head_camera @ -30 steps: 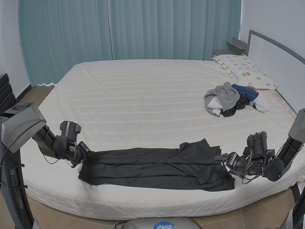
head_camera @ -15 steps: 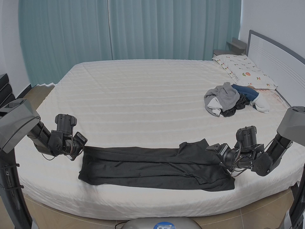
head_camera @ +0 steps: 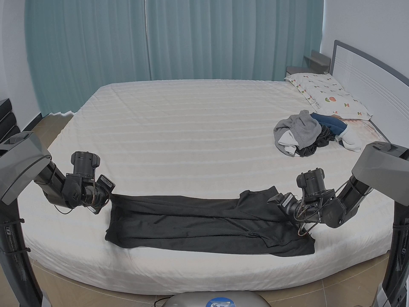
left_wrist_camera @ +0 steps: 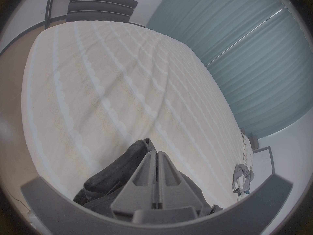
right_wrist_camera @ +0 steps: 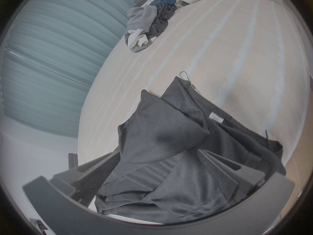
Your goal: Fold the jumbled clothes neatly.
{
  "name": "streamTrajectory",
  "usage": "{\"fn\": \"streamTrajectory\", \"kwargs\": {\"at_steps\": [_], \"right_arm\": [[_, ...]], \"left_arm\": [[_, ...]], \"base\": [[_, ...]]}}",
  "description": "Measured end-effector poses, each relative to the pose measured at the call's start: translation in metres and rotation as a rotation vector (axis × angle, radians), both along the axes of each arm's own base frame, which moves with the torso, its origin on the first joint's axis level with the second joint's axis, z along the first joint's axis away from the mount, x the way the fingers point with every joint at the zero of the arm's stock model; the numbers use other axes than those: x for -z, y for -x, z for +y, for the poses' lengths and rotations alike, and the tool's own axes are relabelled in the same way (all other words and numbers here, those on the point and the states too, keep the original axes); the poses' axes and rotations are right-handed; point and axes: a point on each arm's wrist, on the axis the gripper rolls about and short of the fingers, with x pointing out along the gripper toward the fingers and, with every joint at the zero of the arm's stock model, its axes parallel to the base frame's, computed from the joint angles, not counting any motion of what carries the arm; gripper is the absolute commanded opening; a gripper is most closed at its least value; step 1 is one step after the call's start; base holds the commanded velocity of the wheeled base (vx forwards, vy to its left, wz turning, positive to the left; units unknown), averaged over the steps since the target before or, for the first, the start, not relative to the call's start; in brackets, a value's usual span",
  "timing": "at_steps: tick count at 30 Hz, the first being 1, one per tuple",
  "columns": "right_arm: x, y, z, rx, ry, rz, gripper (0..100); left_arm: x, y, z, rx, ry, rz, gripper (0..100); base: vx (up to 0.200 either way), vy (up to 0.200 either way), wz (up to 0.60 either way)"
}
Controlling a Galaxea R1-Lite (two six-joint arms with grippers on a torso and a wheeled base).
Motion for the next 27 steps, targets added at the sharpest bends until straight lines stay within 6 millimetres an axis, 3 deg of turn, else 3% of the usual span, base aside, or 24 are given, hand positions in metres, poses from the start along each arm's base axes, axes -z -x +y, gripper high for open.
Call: {"fn": "streamTrajectory", "kwargs": {"at_steps": [7,8,19,27], "right_arm": [[0.008,-0.008,0.003,0.009,0.003,0.002,100],[0.009,-0.01,0.003,0.016,0.009,0.0,0],[0.023,-0.025,0.005,0.071,0.069,-0.002,0],[0.004,-0.044,-0.001,0.157,0.029,-0.174,0]], "left_arm": [[0.0,0.0,-0.001,0.003,0.001,0.0,0],[0.0,0.0,-0.001,0.003,0.001,0.0,0],[0.0,0.0,-0.001,0.005,-0.013,0.004,0],[-0.011,-0.012,0.0,-0.038,0.024,-0.102,0]], "base": [[0.0,0.0,0.0],[0.0,0.0,0.0],[0.0,0.0,0.0],[0.0,0.0,0.0]]}}
